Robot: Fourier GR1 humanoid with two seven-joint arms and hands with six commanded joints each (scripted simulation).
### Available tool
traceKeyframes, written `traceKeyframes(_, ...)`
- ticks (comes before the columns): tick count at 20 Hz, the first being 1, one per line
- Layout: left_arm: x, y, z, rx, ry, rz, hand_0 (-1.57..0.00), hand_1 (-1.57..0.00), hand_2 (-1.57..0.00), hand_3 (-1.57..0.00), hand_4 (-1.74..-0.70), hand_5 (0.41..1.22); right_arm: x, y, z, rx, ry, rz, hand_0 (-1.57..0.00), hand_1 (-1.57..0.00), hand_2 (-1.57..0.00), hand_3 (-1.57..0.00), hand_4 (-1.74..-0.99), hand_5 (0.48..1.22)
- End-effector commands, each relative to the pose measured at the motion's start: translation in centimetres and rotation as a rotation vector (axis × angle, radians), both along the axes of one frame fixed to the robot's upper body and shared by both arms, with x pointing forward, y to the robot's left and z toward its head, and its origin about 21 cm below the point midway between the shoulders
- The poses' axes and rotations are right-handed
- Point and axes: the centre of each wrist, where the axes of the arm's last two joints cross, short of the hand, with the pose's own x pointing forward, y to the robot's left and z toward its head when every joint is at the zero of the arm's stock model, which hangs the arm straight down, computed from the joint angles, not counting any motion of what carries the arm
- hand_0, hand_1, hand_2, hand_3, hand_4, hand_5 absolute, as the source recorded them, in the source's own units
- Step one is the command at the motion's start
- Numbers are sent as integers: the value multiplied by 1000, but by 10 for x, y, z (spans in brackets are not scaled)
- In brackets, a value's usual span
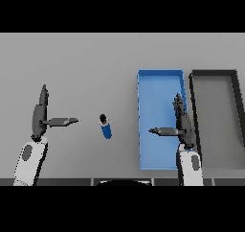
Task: Pick up the blue pipe and place it into the blue bin.
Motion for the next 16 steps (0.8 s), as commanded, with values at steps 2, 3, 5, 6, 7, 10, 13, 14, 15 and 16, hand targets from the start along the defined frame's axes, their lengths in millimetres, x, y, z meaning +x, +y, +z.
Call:
traceKeyframes(2,1,1,0,0,-5,0,1,1,1,1,-966,593,1,1,0,1,2,0,1,1,1,1,-1205,629)
traceKeyframes(3,2,1,1,0,-4,1,1,1,1,1,-966,593,2,2,0,1,3,0,1,1,1,1,-1205,629)
traceKeyframes(5,4,2,1,0,-3,1,1,1,1,1,-966,593,4,3,1,1,4,1,1,1,1,1,-1205,629)
traceKeyframes(6,6,4,-1,-1,0,5,1,1,1,1,-966,593,5,3,0,3,6,3,1,1,1,1,-1205,629)
traceKeyframes(7,-4,17,-3,73,-11,-119,1,1,1,1,-966,593,-2,-9,6,-139,-88,36,1,1,1,1,-1205,629)
traceKeyframes(10,-8,42,-4,160,11,-258,1,1,1,1,-959,590,-20,-16,9,-291,-147,88,1,1,1,1,-1197,626)
traceKeyframes(13,-12,46,-6,162,7,-313,1,1,1,1,-960,594,-21,-16,16,-306,-134,98,1,1,1,1,-1206,625)
traceKeyframes(14,-12,48,-5,150,9,-333,1,1,1,1,-960,593,-22,-16,19,-310,-141,100,1,1,1,1,-1203,625)
traceKeyframes(15,-13,46,-2,141,-1,-370,1,1,1,1,-966,594,-19,-16,19,-310,-122,97,1,1,1,1,-1197,621)
traceKeyframes(16,-16,47,0,144,4,-413,1,1,1,1,-976,584,-22,-17,16,-312,-120,99,1,1,1,1,-1192,621)
